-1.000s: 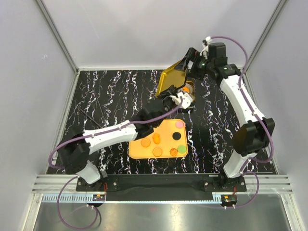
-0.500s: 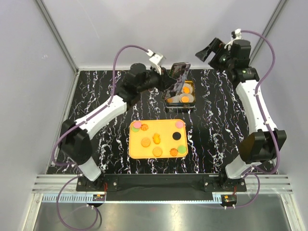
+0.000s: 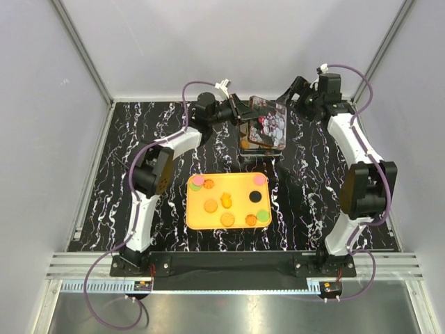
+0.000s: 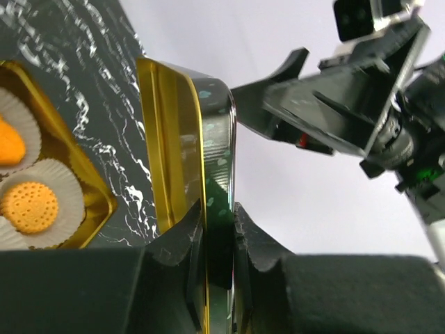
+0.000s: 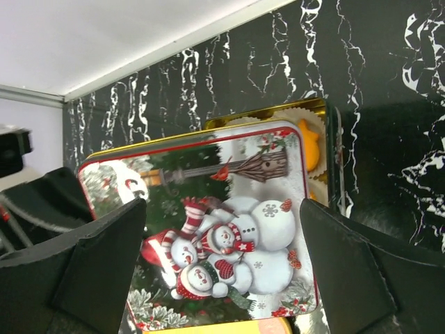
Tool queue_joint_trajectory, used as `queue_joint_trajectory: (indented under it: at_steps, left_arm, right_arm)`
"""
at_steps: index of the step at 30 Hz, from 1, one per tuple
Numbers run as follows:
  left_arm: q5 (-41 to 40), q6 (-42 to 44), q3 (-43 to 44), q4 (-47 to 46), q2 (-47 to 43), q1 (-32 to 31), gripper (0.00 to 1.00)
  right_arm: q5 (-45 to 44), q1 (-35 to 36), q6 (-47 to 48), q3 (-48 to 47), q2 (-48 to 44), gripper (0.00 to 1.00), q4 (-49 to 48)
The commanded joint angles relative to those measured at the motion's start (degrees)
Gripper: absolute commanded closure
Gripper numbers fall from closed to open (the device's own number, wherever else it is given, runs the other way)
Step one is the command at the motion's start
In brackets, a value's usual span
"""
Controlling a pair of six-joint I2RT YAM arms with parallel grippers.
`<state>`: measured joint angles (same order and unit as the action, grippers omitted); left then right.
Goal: Pack the cookies
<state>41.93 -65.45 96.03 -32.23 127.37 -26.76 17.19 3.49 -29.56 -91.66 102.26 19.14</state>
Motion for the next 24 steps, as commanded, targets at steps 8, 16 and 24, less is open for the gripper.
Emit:
queue_joint_trajectory:
  at_steps: [8, 16, 24]
  left_arm:
    - [0.2, -12.9, 9.0, -14.2, 10.7, 2.8, 1.0]
    - [-0.2, -16.2, 9.0, -17.8, 14.5, 3.8, 1.0]
    - [-0.4, -20.9, 9.9, -22.4, 17.4, 3.8, 1.0]
  right_arm:
    - [8.7, -3.2, -0.2, 4.3, 6.1, 0.0, -14.4]
    - [15.0, -3.1, -4.1, 9.9, 11.3, 0.0, -28.4]
    - [15.5, -3.1, -7.8, 14.0, 14.0, 0.0, -35.8]
